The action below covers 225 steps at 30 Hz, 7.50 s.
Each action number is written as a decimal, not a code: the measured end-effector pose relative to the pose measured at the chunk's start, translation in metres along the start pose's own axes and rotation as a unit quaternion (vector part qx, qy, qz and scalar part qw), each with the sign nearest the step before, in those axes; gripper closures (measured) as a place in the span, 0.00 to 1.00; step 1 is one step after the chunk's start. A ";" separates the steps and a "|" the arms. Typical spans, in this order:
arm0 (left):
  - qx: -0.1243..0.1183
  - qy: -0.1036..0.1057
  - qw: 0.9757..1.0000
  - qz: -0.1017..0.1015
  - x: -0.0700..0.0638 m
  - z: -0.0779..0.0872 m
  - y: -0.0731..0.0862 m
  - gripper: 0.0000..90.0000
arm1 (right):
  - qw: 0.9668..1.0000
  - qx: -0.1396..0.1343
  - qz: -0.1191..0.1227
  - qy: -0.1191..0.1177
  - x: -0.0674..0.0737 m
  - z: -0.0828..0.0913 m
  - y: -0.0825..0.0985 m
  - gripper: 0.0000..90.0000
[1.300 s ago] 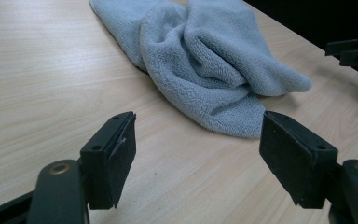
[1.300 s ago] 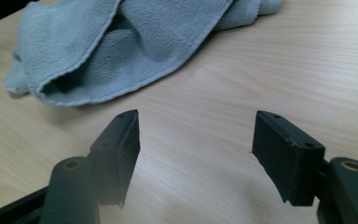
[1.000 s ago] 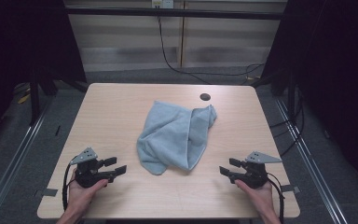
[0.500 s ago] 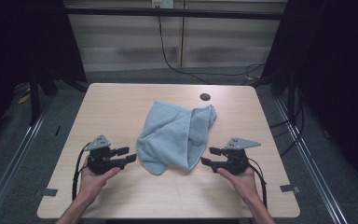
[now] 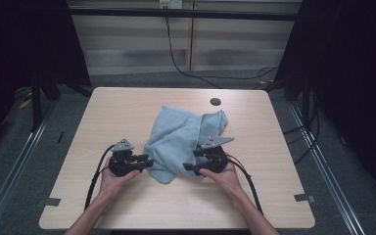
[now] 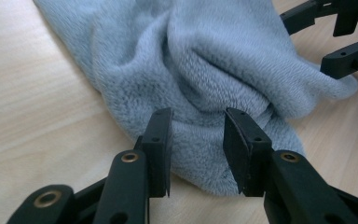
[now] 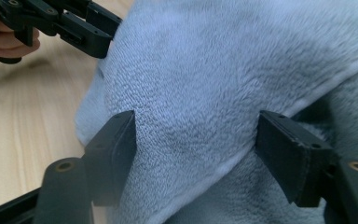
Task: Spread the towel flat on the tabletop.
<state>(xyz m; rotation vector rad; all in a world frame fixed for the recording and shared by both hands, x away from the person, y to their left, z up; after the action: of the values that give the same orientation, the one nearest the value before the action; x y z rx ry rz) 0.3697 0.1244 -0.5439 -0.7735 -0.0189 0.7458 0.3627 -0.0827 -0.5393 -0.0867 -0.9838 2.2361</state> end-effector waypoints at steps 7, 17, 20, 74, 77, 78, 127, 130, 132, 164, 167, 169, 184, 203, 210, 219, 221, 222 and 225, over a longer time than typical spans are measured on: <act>0.009 -0.001 1.000 -0.011 -0.005 -0.002 0.002 0.64 | 0.999 0.033 0.014 0.022 0.000 -0.014 0.014 0.34; 0.028 -0.008 0.999 -0.030 -0.014 -0.006 0.014 0.46 | 0.999 0.041 -0.004 0.008 -0.002 -0.011 0.018 0.87; 0.037 -0.035 0.998 -0.038 -0.014 -0.010 0.012 0.53 | 0.999 0.045 0.001 0.001 0.002 -0.011 0.018 0.89; -0.039 0.042 0.998 -0.035 -0.029 0.064 0.015 0.64 | 0.996 -0.012 -0.034 0.077 -0.007 0.125 0.067 0.67; -0.016 0.032 0.999 -0.020 -0.014 0.039 0.006 0.61 | 0.996 0.002 -0.051 0.075 -0.029 0.107 0.059 0.63; -0.016 0.032 0.999 -0.020 -0.014 0.039 0.006 0.61 | 0.996 0.002 -0.051 0.075 -0.029 0.107 0.059 0.63; -0.004 -0.044 0.997 0.068 0.093 0.010 -0.001 0.47 | 0.988 0.043 -0.099 0.114 -0.138 0.023 0.011 0.57; -0.011 -0.049 0.995 0.083 0.098 0.011 -0.001 0.42 | 0.987 0.044 -0.094 0.122 -0.137 0.019 0.014 0.68; -0.009 -0.050 0.995 0.082 0.098 0.012 0.000 0.41 | 0.988 0.045 -0.091 0.118 -0.136 0.019 0.014 0.74; -0.133 -0.040 0.990 0.017 0.069 0.072 -0.121 0.94 | 0.979 -0.099 -0.089 0.156 -0.148 0.120 -0.077 0.96; -0.147 -0.028 0.989 0.009 0.062 0.081 -0.127 0.94 | 0.977 -0.124 -0.082 0.153 -0.142 0.140 -0.088 0.96; -0.149 -0.029 0.988 -0.004 0.052 0.089 -0.125 0.94 | 0.977 -0.140 -0.076 0.140 -0.132 0.151 -0.088 0.96; -0.151 0.047 0.986 -0.059 -0.042 0.137 -0.011 0.93 | 0.989 -0.133 -0.016 0.071 -0.004 0.190 0.002 0.96; -0.074 0.059 0.995 -0.039 -0.031 0.107 0.038 0.67 | 0.998 -0.044 -0.031 0.040 0.013 0.142 0.074 0.63; -0.020 0.010 1.000 -0.019 0.014 0.050 0.012 0.58 | 0.998 -0.004 -0.031 0.056 -0.029 0.093 0.050 0.59; 0.042 0.025 0.999 -0.015 0.020 0.014 0.026 0.62 | 0.997 0.048 -0.045 0.032 -0.045 0.053 0.057 0.52; 0.032 0.025 0.999 -0.019 0.017 0.020 0.025 0.88 | 0.998 0.051 -0.028 0.035 -0.038 0.054 0.059 0.82; 0.010 0.029 0.999 -0.027 0.011 0.033 0.021 0.90 | 0.998 0.040 -0.025 0.034 -0.034 0.058 0.057 0.89; -0.025 0.065 0.997 -0.036 -0.007 0.059 0.019 0.92 | 1.000 -0.008 -0.020 0.017 -0.017 0.084 0.044 0.94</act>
<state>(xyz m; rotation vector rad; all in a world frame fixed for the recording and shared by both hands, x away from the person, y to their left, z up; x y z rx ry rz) 0.3363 0.1662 -0.5113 -0.8629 0.0518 0.6266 0.3247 -0.1673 -0.5132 -0.1110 -0.9780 2.1837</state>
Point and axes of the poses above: each handheld gripper's, and its own axes: z roughly backward along the jaws, y roughly out of its underside, x roughly to its left, the point moved 8 cm from there along -z, roughly forward along the jaws, and after that the axes turned 12 degrees about x, right-handed, at the moved point
